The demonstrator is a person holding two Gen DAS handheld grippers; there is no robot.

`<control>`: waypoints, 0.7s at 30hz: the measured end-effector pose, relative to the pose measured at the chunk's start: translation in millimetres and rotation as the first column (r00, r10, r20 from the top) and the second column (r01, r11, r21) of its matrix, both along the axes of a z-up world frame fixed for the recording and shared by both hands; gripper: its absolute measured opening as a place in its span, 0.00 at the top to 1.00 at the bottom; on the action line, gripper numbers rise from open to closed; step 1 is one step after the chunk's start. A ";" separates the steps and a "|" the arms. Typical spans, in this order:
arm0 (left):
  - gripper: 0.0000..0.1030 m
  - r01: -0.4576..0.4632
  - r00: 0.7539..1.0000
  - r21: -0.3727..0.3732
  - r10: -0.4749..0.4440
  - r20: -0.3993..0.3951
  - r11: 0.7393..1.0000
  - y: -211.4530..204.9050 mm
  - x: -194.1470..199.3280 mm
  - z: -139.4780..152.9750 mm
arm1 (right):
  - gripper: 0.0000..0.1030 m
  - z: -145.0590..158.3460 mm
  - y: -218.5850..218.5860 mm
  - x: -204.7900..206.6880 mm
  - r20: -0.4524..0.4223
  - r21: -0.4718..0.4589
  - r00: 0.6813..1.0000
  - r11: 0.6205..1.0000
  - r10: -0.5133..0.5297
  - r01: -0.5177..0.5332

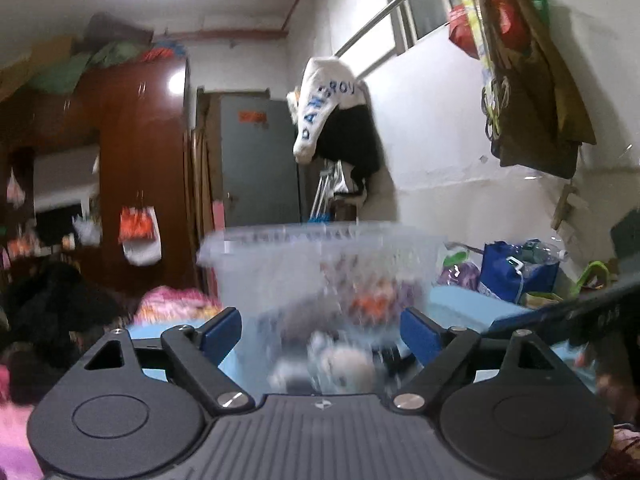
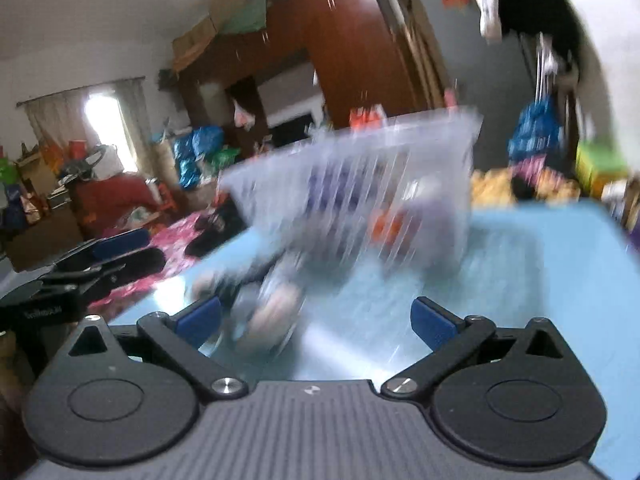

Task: Organize objects
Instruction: 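Grasp the white plush toy with both tools from opposite sides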

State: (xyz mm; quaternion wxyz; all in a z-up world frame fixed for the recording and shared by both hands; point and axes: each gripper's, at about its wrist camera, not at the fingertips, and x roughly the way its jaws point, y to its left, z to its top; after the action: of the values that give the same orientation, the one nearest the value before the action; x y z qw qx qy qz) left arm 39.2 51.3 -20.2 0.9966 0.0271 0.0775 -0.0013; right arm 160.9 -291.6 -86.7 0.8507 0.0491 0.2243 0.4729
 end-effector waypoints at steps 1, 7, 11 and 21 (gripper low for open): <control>0.14 0.015 1.000 0.002 -0.014 -0.026 1.000 1.2 2.6 -2.6 | 0.00 -3.2 4.9 -1.4 0.010 -0.013 1.000 1.000 0.009 -0.009; 0.14 0.020 0.998 0.000 -0.020 -0.064 1.000 6.9 12.4 -12.8 | 0.13 -1.3 24.0 -5.4 0.069 -0.047 0.998 0.999 -0.007 0.010; 0.16 0.026 0.996 0.006 -0.025 -0.089 1.000 7.8 16.0 -20.1 | 0.30 0.5 39.6 -15.1 0.105 -0.084 0.994 0.996 0.021 -0.012; 0.41 0.057 0.990 0.005 -0.056 -0.129 0.998 4.2 30.1 -31.8 | 0.60 -0.7 56.9 -16.8 0.137 -0.129 0.991 0.991 -0.002 0.019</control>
State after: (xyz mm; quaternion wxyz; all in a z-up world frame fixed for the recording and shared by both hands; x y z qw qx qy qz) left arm 69.3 55.5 -52.0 0.9889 0.0337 0.1411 -0.0311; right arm 144.1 -234.7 -87.4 0.8679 -0.0380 0.1957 0.4549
